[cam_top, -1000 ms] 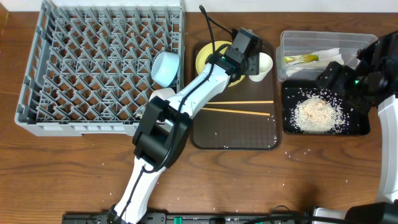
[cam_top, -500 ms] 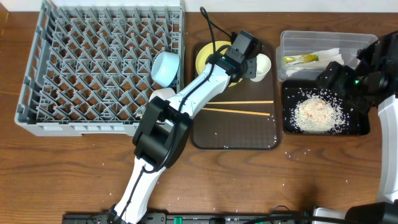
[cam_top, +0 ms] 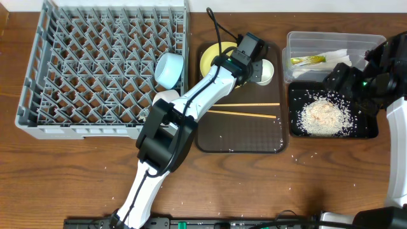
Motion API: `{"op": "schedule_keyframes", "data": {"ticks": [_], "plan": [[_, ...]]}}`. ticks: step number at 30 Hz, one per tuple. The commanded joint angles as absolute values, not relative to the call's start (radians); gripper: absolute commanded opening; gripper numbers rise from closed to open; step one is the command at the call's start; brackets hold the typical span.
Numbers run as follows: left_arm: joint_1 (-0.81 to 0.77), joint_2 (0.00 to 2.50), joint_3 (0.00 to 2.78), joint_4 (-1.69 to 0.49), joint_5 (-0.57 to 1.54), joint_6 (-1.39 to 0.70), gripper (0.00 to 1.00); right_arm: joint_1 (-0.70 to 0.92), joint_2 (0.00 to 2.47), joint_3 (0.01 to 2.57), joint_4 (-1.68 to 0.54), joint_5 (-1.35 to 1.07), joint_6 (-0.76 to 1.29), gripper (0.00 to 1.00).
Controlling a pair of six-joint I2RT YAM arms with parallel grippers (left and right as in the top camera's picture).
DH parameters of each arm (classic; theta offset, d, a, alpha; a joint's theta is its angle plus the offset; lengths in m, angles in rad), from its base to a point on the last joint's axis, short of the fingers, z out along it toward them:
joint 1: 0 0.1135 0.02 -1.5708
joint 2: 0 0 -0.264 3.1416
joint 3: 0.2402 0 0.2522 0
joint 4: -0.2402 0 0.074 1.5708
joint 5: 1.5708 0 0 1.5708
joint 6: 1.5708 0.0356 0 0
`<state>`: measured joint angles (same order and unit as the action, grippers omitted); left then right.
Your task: Sort waste into correct bins and load items into the dishwasher
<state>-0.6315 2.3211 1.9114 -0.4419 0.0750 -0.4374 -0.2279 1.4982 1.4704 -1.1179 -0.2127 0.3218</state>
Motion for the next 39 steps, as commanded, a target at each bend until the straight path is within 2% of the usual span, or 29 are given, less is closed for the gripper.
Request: {"op": "schedule_keyframes", "data": {"ticks": [1, 7, 14, 21, 32, 37, 38, 39], "plan": [[-0.633, 2.287, 1.929, -0.466, 0.067, -0.428, 0.07, -0.228, 1.491, 1.483, -1.119, -0.217, 0.321, 0.99], [-0.632, 2.148, 1.929, -0.588, 0.067, -0.381, 0.08, -0.228, 1.491, 1.483, -1.119, -0.217, 0.321, 0.99], [-0.632, 1.987, 1.929, -0.912, 0.067, -0.333, 0.08, -0.228, 1.491, 1.483, -1.119, -0.217, 0.321, 0.99], [-0.644, 1.973, 1.895, -1.206, 0.068, -0.334, 0.07, -0.228, 1.491, 1.483, -1.119, -0.217, 0.321, 0.99], [-0.677, 1.974, 1.588, -1.012, 0.097, -0.391, 0.07, -0.228, 1.491, 1.483, -1.119, -0.217, 0.321, 0.99], [-0.677, 1.974, 1.540, -0.936, 0.098, -0.391, 0.08, -0.228, 1.491, 1.483, -1.119, -0.217, 0.321, 0.99], [-0.677, 1.974, 1.540, -0.934, 0.098, -0.391, 0.09, -0.228, 1.491, 1.483, -1.119, -0.217, 0.321, 0.99], [-0.677, 1.974, 1.540, -0.932, 0.098, -0.391, 0.17, -0.228, 1.491, 1.483, -1.119, -0.217, 0.321, 0.99]]}}
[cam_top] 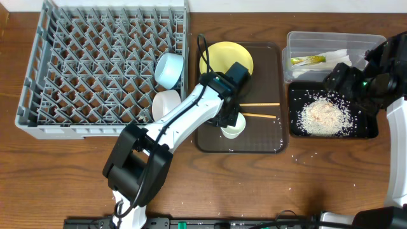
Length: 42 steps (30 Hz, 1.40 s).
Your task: Sort waste into correct bins and load items into the dishwasher
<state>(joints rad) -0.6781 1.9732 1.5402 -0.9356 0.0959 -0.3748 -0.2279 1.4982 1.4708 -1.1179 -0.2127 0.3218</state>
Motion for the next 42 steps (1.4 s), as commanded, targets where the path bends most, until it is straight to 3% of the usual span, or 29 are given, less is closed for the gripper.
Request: {"op": "schedule_keyframes", "data": {"ticks": [1, 5, 10, 16, 30, 42], "plan": [[-0.677, 1.974, 1.540, -0.931, 0.098, -0.391, 0.26, -0.228, 1.491, 1.483, -1.119, -0.217, 0.321, 0.99], [-0.677, 1.974, 1.540, -0.933, 0.098, -0.391, 0.50, -0.228, 1.491, 1.483, -1.119, -0.217, 0.321, 0.99], [-0.677, 1.974, 1.540, -0.933, 0.097, -0.390, 0.55, -0.228, 1.491, 1.483, -1.119, -0.217, 0.321, 0.99], [-0.677, 1.974, 1.540, -0.925, 0.097, -0.389, 0.70, -0.228, 1.491, 1.483, -1.119, -0.217, 0.321, 0.99], [-0.677, 1.974, 1.540, -0.925, 0.097, -0.366, 0.79, -0.228, 1.491, 1.483, -1.119, -0.217, 0.321, 0.99], [-0.664, 1.936, 1.549, -0.944, 0.093, -0.307, 0.79, -0.228, 1.491, 1.483, -1.119, -0.217, 0.321, 0.99]]}}
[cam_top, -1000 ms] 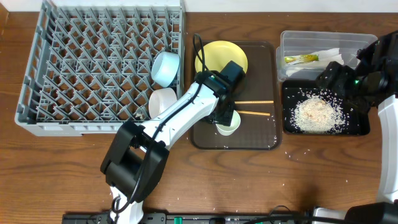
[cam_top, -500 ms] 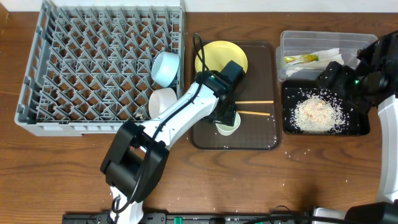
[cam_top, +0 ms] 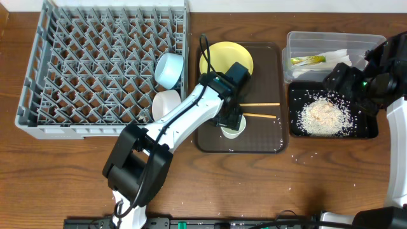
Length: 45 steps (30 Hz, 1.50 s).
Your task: Sort waste into correct bins and load items into the dishwasher
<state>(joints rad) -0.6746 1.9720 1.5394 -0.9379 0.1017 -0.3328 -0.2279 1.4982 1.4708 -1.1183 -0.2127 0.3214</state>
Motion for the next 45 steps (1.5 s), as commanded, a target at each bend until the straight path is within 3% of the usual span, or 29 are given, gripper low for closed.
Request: {"op": "schedule_keyframes", "data": {"ticks": [1, 11, 25, 32, 37, 45], "plan": [[-0.664, 1.922, 1.549, -0.944, 0.093, -0.307, 0.79, -0.228, 1.491, 1.483, -1.118, -0.217, 0.321, 0.99], [-0.649, 1.696, 1.549, -0.976, 0.093, -0.299, 0.79, -0.228, 1.491, 1.483, -1.119, -0.214, 0.321, 0.99], [-0.480, 1.328, 1.549, -1.191, 0.093, -0.300, 0.79, -0.228, 1.493, 1.483, -1.044, -0.251, 0.348, 0.99], [-0.445, 1.238, 1.549, -1.209, 0.082, -0.299, 0.79, -0.205, 1.493, 1.483, -0.952, -0.523, 0.360, 0.97], [-0.443, 1.237, 1.549, -1.251, 0.007, -0.300, 0.79, -0.068, 1.493, 1.483, -0.878, -0.583, 0.363, 0.90], [-0.414, 1.238, 1.549, -1.261, -0.047, -0.350, 0.79, 0.281, 1.505, 1.483, -0.910, -0.261, 0.431, 0.89]]}}
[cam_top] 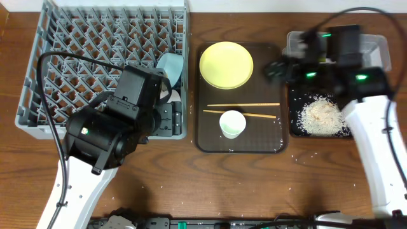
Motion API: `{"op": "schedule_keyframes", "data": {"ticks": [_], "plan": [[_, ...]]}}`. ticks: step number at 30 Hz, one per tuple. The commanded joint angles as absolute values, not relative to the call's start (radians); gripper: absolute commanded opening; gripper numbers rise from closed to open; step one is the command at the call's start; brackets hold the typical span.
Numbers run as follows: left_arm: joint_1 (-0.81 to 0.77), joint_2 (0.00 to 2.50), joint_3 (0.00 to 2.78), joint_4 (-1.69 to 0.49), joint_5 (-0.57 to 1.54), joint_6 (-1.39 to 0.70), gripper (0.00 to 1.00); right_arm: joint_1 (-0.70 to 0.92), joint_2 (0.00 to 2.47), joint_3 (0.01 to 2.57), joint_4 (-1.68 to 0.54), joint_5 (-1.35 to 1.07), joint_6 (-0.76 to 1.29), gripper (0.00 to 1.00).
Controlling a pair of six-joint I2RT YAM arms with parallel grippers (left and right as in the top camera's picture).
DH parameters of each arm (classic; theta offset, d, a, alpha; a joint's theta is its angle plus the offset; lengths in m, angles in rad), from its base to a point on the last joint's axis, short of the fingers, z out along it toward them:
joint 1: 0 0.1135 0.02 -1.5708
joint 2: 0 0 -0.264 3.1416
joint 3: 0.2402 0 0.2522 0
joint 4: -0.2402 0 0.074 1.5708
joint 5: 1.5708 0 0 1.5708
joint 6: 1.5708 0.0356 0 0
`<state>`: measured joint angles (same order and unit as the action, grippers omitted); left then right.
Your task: Sort waste into correct bins and load items into the dishwasher
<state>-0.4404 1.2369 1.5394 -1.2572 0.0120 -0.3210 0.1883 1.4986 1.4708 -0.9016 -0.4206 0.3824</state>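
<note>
A white cup (232,123) stands upright and free on the brown tray (210,143), between and just below two chopsticks (243,105). The yellow plate (226,65) lies at the tray's far end. My left gripper (168,119) hangs over the right front corner of the grey dish rack (38,95), open and empty. My right gripper (275,69) is blurred above the tray's right edge, beside the plate; its jaws cannot be made out. A blue bowl (170,63) sits in the rack.
A black bin (299,130) holding spilled rice stands right of the tray. Behind it is a clear bin (375,43) with a wrapper, partly covered by the right arm. Rice grains dot the tray and table.
My left gripper has let go of the white cup and drawn back left over the rack corner. The right arm has moved from the far right to the tray's right edge.
My left gripper was at the tray's far end, at the white cup beside the plate. Then it held the cup down near the chopsticks and stayed there. Now the cup stands alone there, the left arm is back, and the right arm has come in.
</note>
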Motion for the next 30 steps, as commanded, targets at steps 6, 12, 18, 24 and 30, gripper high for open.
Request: {"op": "schedule_keyframes", "data": {"ticks": [6, 12, 18, 24, 30], "plan": [[-0.295, 1.248, 1.549, -1.249, -0.045, -0.357, 0.79, 0.461, 1.610, 1.483, -0.943, -0.119, 0.512, 0.83], [-0.218, 1.266, 1.549, -1.249, -0.045, -0.357, 0.80, 0.504, 1.752, 1.483, -0.997, -0.052, 0.569, 0.79], [-0.212, 1.285, 1.548, -1.248, -0.042, -0.357, 0.79, 0.490, 1.840, 1.483, -1.055, -0.047, 0.571, 0.76], [-0.212, 1.305, 1.548, -1.245, -0.035, -0.357, 0.79, 0.495, 1.914, 1.480, -1.086, -0.022, 0.570, 0.70], [-0.212, 1.324, 1.548, -1.245, -0.035, -0.357, 0.79, 0.495, 1.937, 1.478, -1.097, 0.007, 0.564, 0.52]]}}
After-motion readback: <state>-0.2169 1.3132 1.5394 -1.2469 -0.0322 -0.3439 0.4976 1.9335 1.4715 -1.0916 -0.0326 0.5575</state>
